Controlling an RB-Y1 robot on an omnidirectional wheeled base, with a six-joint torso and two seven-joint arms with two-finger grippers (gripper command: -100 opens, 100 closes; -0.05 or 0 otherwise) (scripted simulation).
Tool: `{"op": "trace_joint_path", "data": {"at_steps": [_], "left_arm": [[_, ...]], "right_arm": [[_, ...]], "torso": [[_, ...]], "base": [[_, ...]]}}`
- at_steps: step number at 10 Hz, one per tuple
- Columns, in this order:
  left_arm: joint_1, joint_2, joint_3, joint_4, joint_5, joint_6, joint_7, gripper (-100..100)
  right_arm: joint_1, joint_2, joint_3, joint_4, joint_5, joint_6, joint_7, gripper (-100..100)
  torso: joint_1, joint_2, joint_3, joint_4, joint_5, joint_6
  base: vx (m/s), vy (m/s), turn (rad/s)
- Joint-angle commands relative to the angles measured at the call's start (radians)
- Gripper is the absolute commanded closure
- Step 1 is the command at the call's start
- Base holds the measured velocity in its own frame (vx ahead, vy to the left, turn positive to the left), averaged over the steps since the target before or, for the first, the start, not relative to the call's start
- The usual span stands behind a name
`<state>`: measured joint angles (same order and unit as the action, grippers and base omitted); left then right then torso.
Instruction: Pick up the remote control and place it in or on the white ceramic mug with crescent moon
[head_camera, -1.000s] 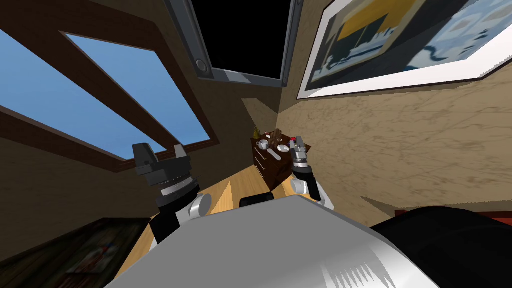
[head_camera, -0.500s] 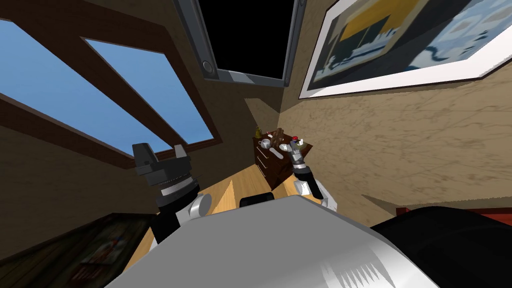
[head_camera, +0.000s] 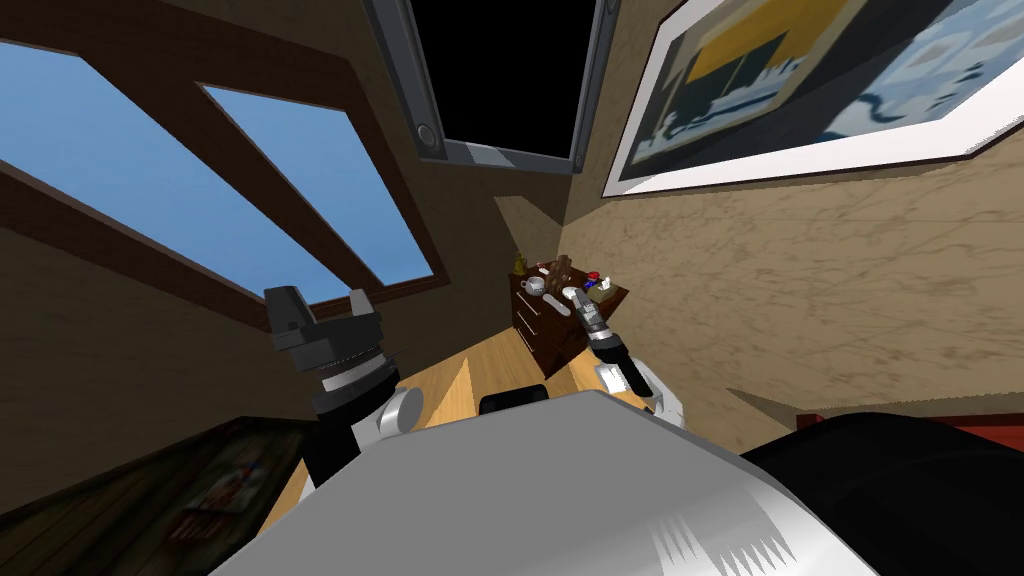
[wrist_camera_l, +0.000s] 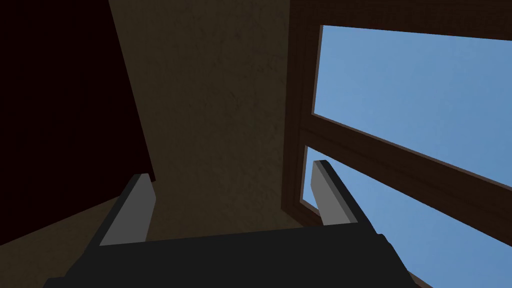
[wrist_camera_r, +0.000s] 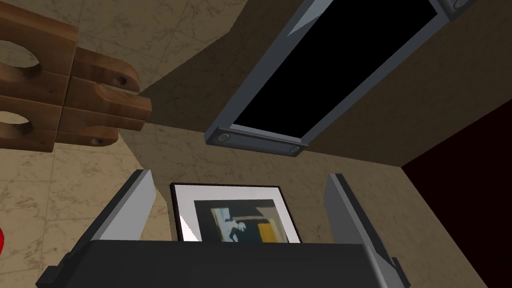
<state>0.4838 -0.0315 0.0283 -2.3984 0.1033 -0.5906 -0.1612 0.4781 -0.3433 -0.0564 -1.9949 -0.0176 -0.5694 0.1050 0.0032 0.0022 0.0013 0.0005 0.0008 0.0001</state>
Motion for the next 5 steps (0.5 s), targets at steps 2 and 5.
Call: {"op": "trace_joint_path", "data": {"at_steps": [2, 5], "left_arm": [[0.0, 0.0, 0.0, 0.0, 0.0, 0.0, 0.0, 0], [0.0, 0.0, 0.0, 0.0, 0.0, 0.0, 0.0, 0]], "right_arm": [[0.002, -0.065, 0.01, 0.052, -0.001, -0.006, -0.001, -100], [0.007, -0.155, 0.025, 0.135, -0.007, -0.005, -0.007, -100]], "torso": [[0.0, 0.0, 0.0, 0.0, 0.0, 0.0], [0.0, -0.001, 0.0, 0.0, 0.0, 0.0]], "base": [[-0.023, 0.057, 0.033], [-0.022, 0.068, 0.044]]}}
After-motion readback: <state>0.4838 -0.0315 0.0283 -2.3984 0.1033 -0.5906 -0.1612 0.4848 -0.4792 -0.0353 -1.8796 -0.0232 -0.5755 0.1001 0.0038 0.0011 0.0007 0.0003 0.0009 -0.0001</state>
